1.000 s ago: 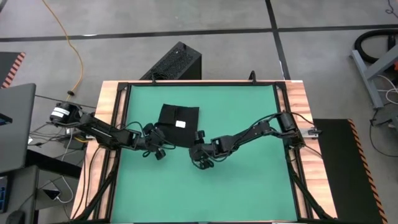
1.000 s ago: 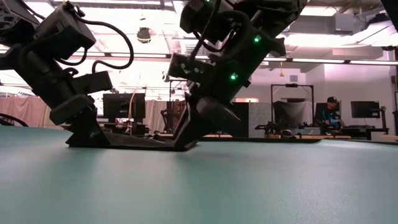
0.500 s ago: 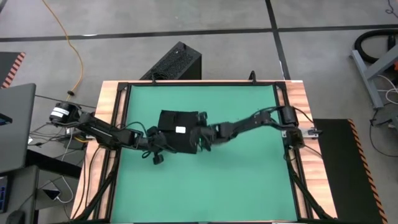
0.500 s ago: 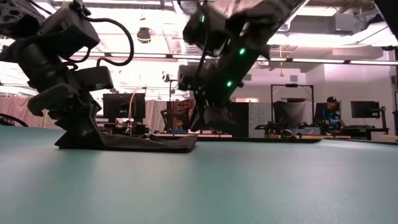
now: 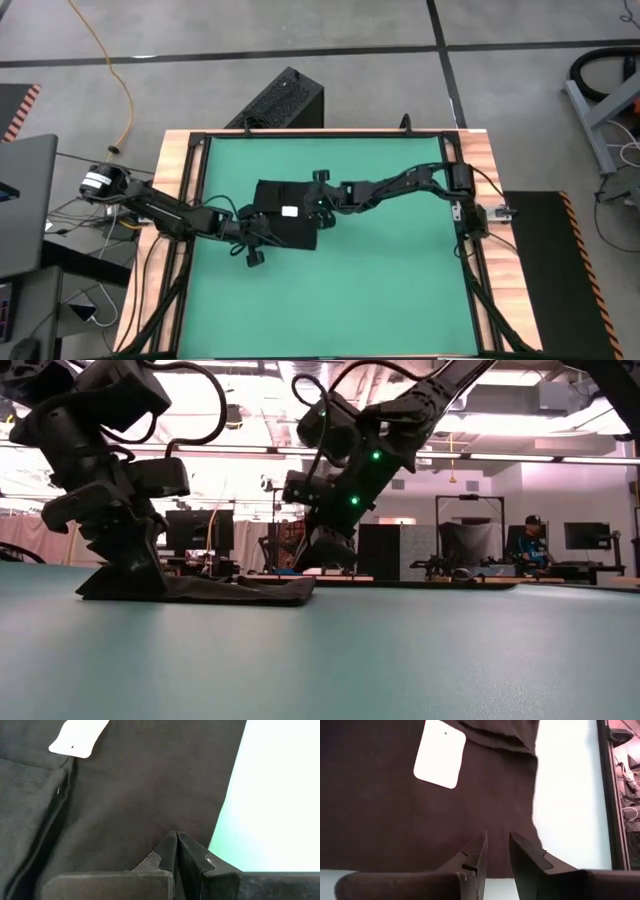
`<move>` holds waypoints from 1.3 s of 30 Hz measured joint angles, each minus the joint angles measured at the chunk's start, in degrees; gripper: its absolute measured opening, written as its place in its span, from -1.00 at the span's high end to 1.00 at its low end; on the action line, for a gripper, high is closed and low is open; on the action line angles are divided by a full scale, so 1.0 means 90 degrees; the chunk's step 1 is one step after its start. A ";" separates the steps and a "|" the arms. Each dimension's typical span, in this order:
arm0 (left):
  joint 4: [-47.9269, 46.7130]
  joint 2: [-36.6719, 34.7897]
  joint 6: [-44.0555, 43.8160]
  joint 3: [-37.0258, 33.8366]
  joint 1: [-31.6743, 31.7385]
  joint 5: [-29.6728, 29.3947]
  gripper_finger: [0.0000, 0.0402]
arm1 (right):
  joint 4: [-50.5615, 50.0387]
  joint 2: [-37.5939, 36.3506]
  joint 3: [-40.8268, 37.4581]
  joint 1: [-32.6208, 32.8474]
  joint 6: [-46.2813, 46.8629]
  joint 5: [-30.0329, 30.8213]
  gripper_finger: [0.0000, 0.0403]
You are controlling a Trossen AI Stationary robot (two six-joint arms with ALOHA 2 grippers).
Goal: Roll towel
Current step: Roll the black towel
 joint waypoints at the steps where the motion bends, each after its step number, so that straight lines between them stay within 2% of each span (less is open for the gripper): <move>1: 0.0007 0.0000 0.0000 0.0000 0.0000 -0.0002 1.00 | -0.0093 0.0021 0.0001 -0.0031 0.0075 0.0006 0.50; 9: 0.0042 -0.0002 -0.0172 0.0000 -0.0003 0.0072 1.00 | -0.0856 0.0168 0.0004 -0.0367 0.1104 0.0077 0.50; 12: 0.0419 -0.0002 -0.0230 0.0000 -0.0093 0.0047 1.00 | -0.0921 0.0168 0.0004 -0.0291 0.1583 0.0228 0.50; 15: 0.1292 -0.0002 -0.0143 0.0002 -0.0304 -0.0375 1.00 | -0.0978 0.0168 0.0004 -0.0147 0.2445 0.0322 0.50; 18: 0.2121 -0.0007 0.0058 0.0012 -0.0552 -0.1202 1.00 | -0.1032 0.0220 0.0004 0.0079 0.3460 0.0356 0.50; 21: 0.2419 -0.0007 0.0289 0.0015 -0.0713 -0.1669 1.00 | -0.1076 0.0232 0.0006 0.0404 0.4555 0.0368 0.50; 24: 0.2412 -0.0007 0.0301 0.0015 -0.0762 -0.1676 1.00 | -0.0681 0.0250 -0.0003 0.0779 0.5415 0.0334 0.50; 27: 0.2404 -0.0007 0.0277 0.0015 -0.0814 -0.1469 1.00 | 0.0328 0.0273 -0.0013 0.1107 0.5756 0.0329 0.50; 30: 0.2259 -0.0007 0.0220 0.0015 -0.0913 -0.0973 1.00 | 0.1126 0.0186 -0.0001 0.1401 0.4818 0.0348 0.50; 33: 0.2069 -0.0007 0.0168 0.0015 -0.1103 -0.0486 1.00 | 0.1068 0.0037 -0.0001 0.1631 0.2733 0.0602 0.50; 36: 0.2004 -0.0007 -0.0056 0.0015 -0.1323 -0.0598 1.00 | 0.0637 -0.0028 -0.0001 0.1796 0.0660 0.0619 0.49; 39: 0.1986 -0.0007 -0.0223 0.0015 -0.1503 -0.0872 1.00 | 0.0380 0.0004 -0.0004 0.1777 -0.0646 0.0315 0.43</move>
